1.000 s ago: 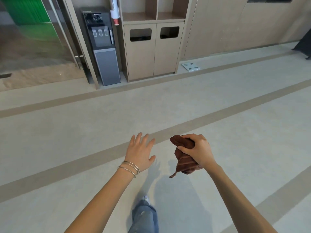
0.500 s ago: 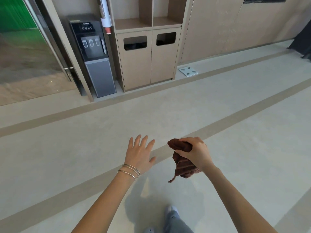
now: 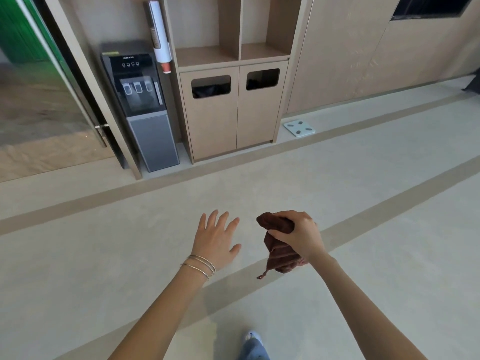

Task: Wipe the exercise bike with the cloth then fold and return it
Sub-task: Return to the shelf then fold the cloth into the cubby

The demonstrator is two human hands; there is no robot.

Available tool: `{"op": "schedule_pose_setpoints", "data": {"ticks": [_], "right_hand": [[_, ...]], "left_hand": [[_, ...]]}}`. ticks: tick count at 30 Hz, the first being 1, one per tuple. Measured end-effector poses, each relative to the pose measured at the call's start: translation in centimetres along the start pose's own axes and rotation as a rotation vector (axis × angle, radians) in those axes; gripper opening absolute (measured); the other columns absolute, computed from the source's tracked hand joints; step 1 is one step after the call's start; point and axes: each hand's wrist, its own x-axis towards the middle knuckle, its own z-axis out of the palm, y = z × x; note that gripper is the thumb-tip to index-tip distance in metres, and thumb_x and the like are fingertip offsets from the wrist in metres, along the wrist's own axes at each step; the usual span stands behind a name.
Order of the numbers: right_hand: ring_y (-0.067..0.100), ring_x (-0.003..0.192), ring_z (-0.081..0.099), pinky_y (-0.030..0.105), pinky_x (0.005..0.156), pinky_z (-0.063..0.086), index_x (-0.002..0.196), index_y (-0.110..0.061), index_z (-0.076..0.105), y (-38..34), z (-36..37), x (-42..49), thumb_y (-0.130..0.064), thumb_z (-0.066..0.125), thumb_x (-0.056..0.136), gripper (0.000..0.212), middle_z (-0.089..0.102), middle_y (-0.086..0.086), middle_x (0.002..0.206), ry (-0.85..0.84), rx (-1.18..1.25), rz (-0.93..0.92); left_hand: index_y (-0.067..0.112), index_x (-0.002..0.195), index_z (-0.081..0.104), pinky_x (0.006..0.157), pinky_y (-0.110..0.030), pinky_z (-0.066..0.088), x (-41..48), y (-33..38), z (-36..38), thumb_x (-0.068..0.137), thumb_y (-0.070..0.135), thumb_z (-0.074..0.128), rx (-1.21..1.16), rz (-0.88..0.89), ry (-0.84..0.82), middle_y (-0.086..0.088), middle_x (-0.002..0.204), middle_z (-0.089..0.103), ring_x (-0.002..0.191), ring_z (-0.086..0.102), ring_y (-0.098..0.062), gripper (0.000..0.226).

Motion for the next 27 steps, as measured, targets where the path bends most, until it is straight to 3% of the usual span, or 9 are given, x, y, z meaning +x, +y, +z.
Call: {"op": "schedule_pose_setpoints", "data": {"ticks": [14,27], "right_hand": [[0.017,0.098,0.058,0.036,0.085,0.047,0.103,-0.031,0.067,5.6,-1.5,17.6,-0.037,0.073,0.072,0.033,0.069,-0.013,0.097,-0.05,-0.01,0.021],[0.015,0.091,0.058,0.023,0.075,0.038,0.099,-0.028,0.068,4.4,-1.5,39.7,-0.033,0.073,0.073,0.028,0.069,-0.012,0.092,0.059,0.007,0.038]], "left_hand": [[0.027,0.146,0.018,0.116,-0.051,0.012,20.2,-1.4,-1.5,0.09,0.056,0.039,-0.002,0.014,-0.04,-0.007,0.156,0.019,0.144,0.013,-0.033,0.067],[0.027,0.146,0.018,0.117,-0.049,0.01,41.0,-10.0,-4.6,0.091,0.054,0.038,0.012,0.124,-0.029,-0.007,0.156,0.019,0.144,0.011,-0.033,0.065]]}}
